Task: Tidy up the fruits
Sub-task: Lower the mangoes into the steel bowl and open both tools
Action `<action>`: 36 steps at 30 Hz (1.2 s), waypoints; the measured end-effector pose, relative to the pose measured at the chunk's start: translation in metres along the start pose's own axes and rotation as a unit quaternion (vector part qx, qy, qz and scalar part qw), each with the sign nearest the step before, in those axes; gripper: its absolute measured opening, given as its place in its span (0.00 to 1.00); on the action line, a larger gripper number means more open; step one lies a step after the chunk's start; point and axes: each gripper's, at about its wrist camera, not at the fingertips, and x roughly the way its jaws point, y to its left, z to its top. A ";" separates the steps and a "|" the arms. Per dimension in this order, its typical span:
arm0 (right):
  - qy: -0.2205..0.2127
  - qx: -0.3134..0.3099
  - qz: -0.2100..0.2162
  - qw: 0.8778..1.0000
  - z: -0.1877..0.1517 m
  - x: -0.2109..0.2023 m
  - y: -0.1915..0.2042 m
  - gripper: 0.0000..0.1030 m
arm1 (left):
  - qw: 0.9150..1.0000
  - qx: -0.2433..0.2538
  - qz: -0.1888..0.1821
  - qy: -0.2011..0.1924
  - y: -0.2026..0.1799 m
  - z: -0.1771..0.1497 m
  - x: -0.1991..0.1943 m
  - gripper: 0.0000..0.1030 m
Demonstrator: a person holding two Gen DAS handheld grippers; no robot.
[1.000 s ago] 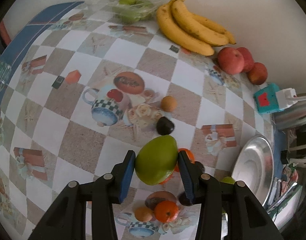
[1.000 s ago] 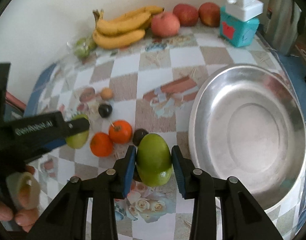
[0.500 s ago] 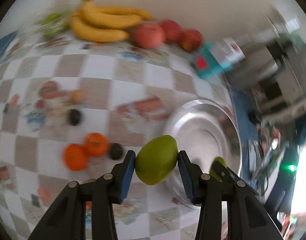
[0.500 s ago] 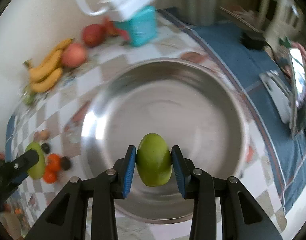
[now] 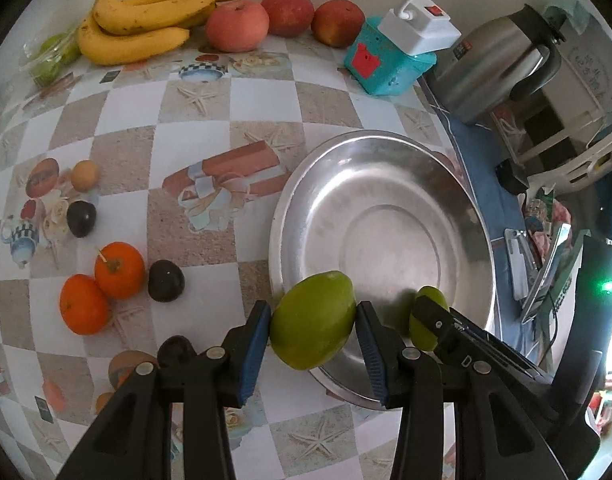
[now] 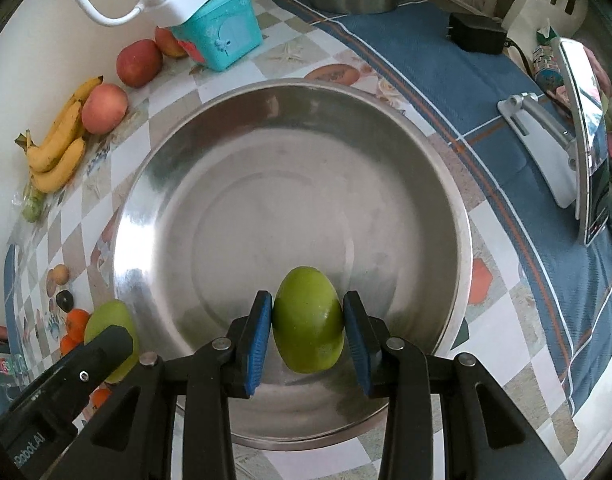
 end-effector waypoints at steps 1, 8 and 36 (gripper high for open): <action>0.000 -0.001 0.000 1.000 0.000 0.000 0.000 0.37 | 1.000 0.000 -0.001 0.001 0.001 0.000 0.001 0.45; 0.003 -0.003 -0.001 1.000 0.000 0.002 0.000 0.37 | 1.000 0.002 -0.023 0.011 -0.006 -0.002 0.005 0.45; -0.025 -0.010 0.001 1.000 -0.008 -0.019 0.009 0.72 | 0.992 -0.084 0.089 -0.023 0.066 -0.011 -0.042 0.83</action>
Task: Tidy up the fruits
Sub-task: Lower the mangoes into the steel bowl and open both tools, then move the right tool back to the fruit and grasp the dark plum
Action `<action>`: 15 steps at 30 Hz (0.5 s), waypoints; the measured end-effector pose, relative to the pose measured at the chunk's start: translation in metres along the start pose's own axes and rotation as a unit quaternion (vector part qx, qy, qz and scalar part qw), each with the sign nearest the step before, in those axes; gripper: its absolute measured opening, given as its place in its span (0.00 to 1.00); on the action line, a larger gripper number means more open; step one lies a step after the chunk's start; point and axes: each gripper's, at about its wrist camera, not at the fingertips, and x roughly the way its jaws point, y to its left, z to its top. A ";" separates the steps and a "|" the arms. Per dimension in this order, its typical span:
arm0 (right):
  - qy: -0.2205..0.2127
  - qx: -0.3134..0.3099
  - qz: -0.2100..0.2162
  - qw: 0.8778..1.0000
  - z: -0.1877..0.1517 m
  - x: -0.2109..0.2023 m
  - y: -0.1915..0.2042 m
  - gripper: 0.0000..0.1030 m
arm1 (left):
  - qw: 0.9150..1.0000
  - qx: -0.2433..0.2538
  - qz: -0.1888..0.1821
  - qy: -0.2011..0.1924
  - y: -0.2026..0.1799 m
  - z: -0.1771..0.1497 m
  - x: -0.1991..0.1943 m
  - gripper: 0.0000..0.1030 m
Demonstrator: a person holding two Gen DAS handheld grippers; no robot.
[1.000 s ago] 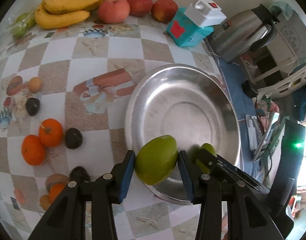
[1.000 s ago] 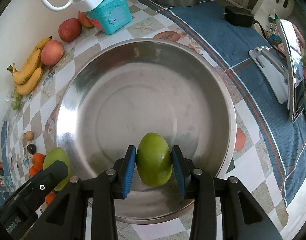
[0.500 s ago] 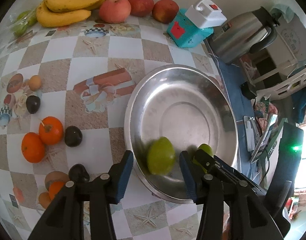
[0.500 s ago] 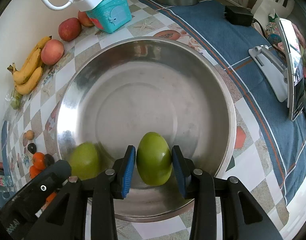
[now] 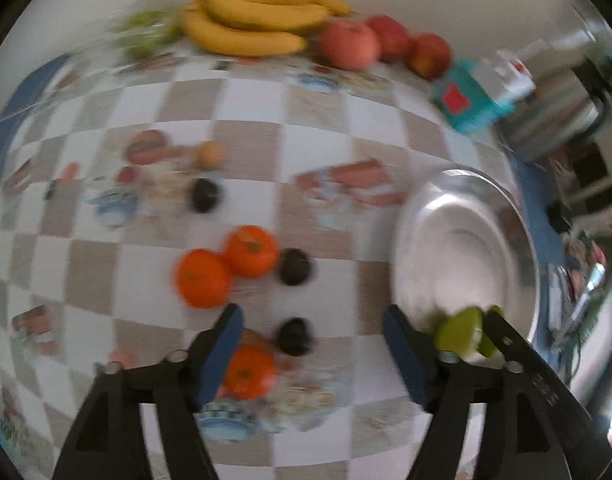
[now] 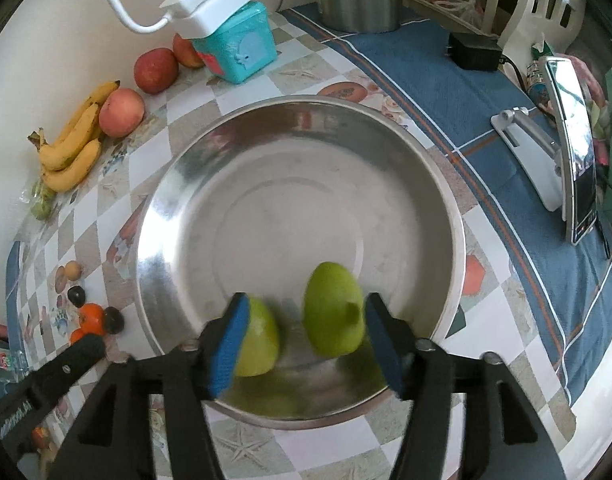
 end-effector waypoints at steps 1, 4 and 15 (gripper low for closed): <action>-0.003 -0.003 0.000 1.000 -0.002 -0.002 0.001 0.80 | 1.000 -0.012 0.007 -0.006 0.011 0.000 -0.003 0.87; -0.010 -0.015 0.005 1.000 -0.006 -0.005 0.008 0.81 | 0.999 -0.031 0.031 -0.027 0.034 -0.001 -0.013 1.00; -0.020 -0.079 0.027 0.996 -0.037 -0.024 0.065 0.89 | 0.994 -0.039 0.086 -0.057 0.077 0.001 -0.030 1.00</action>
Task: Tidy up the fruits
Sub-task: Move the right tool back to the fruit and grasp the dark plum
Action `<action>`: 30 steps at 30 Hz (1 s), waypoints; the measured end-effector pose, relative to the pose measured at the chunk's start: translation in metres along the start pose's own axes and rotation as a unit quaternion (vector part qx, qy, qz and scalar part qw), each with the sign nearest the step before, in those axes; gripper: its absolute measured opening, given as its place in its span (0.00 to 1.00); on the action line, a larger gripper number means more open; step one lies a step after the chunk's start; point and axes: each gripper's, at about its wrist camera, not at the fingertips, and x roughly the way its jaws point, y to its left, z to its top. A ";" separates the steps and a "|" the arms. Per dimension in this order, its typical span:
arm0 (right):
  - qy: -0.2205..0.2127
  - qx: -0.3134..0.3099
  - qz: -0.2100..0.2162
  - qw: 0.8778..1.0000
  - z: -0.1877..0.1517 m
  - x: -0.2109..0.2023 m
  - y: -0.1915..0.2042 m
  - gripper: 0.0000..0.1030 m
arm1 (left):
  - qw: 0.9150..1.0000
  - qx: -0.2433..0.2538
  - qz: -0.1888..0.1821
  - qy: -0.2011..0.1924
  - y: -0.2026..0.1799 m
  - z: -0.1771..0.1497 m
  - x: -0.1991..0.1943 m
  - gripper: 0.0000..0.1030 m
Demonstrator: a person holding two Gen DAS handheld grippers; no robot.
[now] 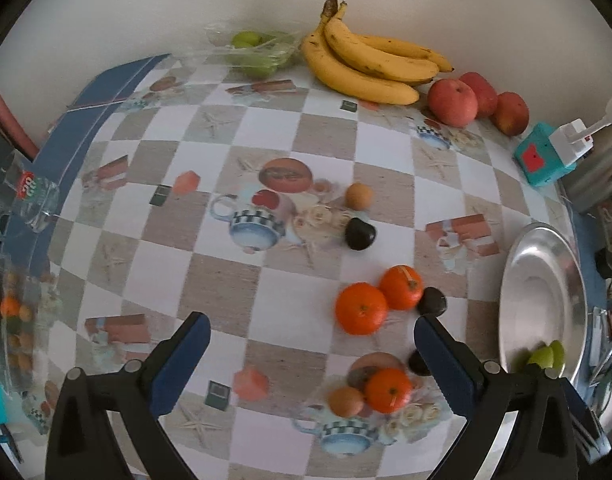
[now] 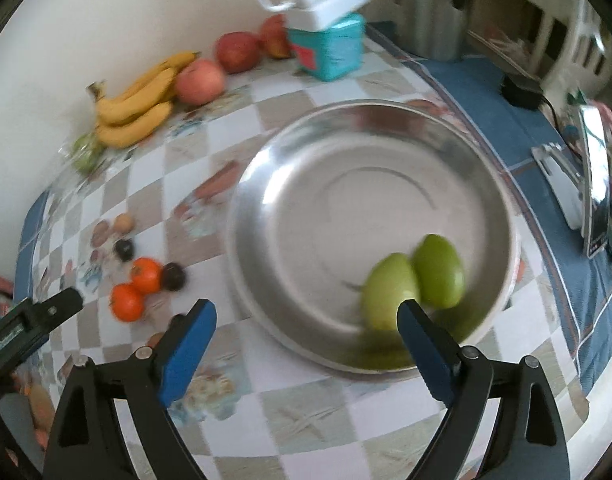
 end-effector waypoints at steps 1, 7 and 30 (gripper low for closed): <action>0.002 -0.007 0.007 1.000 -0.002 -0.001 0.009 0.89 | 1.000 -0.005 0.000 0.001 0.003 -0.001 -0.001 1.00; 0.016 -0.039 0.048 0.998 -0.016 -0.002 0.058 0.90 | 0.999 -0.038 0.009 -0.003 0.025 -0.006 -0.006 1.00; 0.026 -0.084 0.048 0.995 -0.015 0.031 0.085 0.86 | 0.995 -0.101 0.020 0.006 0.041 -0.021 0.020 1.00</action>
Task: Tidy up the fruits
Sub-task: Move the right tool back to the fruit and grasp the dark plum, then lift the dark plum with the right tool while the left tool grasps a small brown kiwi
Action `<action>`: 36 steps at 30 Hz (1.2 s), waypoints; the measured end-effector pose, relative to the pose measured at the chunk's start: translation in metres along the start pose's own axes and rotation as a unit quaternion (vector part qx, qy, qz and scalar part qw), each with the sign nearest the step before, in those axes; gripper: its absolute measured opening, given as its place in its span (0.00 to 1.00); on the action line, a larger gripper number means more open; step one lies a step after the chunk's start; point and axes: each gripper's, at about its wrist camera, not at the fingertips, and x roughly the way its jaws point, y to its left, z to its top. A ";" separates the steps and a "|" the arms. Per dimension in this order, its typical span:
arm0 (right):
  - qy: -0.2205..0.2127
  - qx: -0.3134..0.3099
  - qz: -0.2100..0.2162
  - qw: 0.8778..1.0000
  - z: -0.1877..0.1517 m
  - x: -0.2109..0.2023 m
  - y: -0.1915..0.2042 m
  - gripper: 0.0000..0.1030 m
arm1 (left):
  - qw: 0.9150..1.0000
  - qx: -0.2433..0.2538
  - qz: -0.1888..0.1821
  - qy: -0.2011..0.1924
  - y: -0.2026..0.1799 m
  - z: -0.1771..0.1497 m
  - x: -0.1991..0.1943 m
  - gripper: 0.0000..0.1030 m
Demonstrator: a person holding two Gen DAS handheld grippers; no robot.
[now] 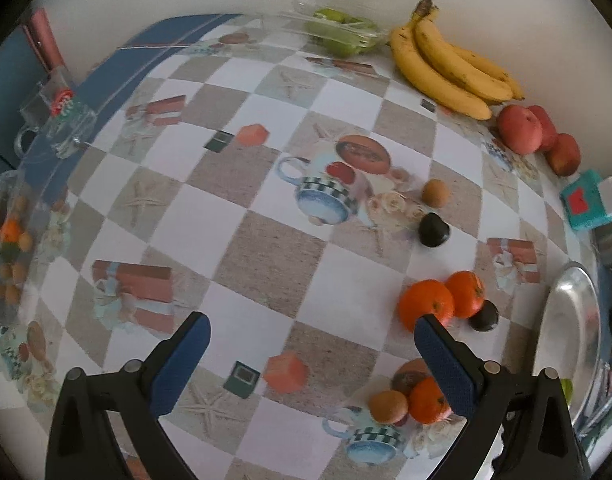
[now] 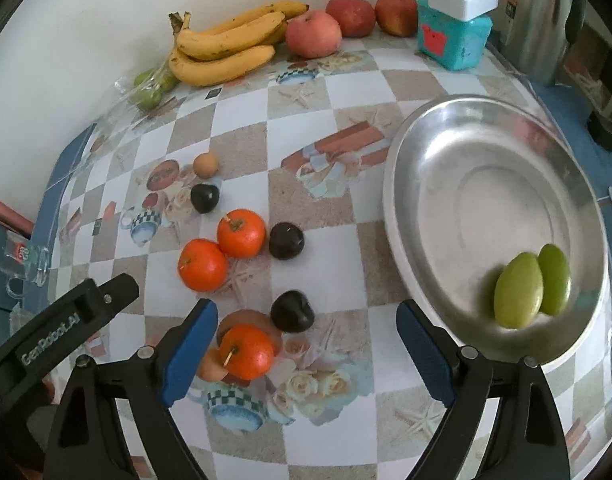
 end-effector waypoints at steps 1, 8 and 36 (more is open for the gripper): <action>-0.002 0.003 0.000 1.000 0.001 0.000 -0.002 0.83 | 1.000 0.005 0.001 0.000 -0.002 0.000 0.001 1.00; 0.009 0.008 0.008 1.000 0.002 0.008 -0.008 0.61 | 0.999 0.028 -0.012 -0.013 -0.011 -0.002 -0.007 1.00; 0.038 -0.056 0.011 0.998 -0.003 0.032 0.015 0.29 | 0.996 -0.035 -0.048 0.070 -0.002 -0.020 0.018 0.99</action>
